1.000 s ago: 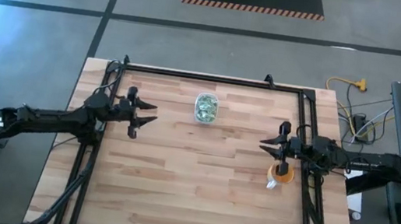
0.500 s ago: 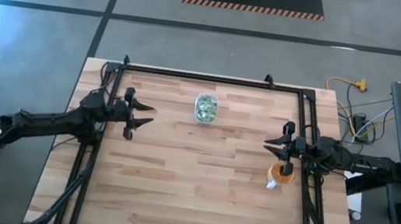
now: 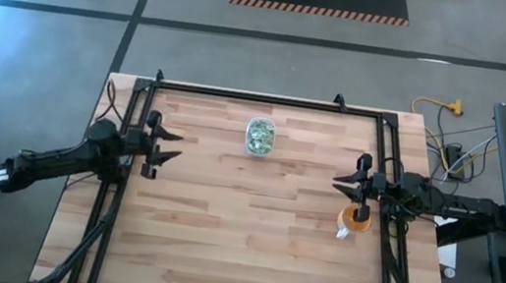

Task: Pick and place Stevia / Truvia into bins
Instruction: Return to Home Position

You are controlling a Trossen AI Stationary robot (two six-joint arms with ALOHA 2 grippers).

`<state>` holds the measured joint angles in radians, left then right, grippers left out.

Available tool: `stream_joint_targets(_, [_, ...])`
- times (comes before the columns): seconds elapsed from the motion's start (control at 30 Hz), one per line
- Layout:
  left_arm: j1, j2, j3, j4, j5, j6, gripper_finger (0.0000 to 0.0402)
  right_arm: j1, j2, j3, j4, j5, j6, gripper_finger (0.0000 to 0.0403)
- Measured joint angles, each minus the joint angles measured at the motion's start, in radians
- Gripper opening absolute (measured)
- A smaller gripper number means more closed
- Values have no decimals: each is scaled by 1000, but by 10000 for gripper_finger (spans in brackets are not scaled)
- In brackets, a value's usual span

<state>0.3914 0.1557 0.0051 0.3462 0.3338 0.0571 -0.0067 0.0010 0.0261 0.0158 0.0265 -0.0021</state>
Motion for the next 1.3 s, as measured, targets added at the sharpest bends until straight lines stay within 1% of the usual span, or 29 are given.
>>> stream_joint_targets(0.13, [-36, -32, 0, -21, -1, 0, 170, 0, 1, 0, 1, 0, 4, 68])
stream_joint_targets(0.43, [-114, -41, 0, -12, -20, -8, 170, 0, 1, -1, 1, 0, 22, 68])
stream_joint_targets(0.57, [-120, -59, 0, -22, -25, -26, 170, 0, 1, -1, -3, 0, 21, 68])
stream_joint_targets(0.8, [-120, -134, 0, -145, -24, -52, 170, 0, 2, -2, -12, -1, 21, 68])
stream_joint_targets(0.97, [-121, -127, 0, -154, -25, -59, 170, 0, 1, -2, -13, -2, 25, 68])
stream_joint_targets(1.1, [-131, -129, 0, -186, -28, -101, 170, 0, 1, -2, -13, -3, 26, 68])
stream_joint_targets(1.13, [-136, -128, 0, -199, -36, -104, 170, 0, 1, -2, -13, -3, 26, 68])
stream_joint_targets(1.23, [-158, -128, 0, -243, -129, -117, 170, 0, 2, -2, -13, -3, 28, 68])
stream_joint_targets(1.3, [-181, -126, 0, -242, -178, -124, 170, 0, 2, -2, -13, -3, 30, 68])
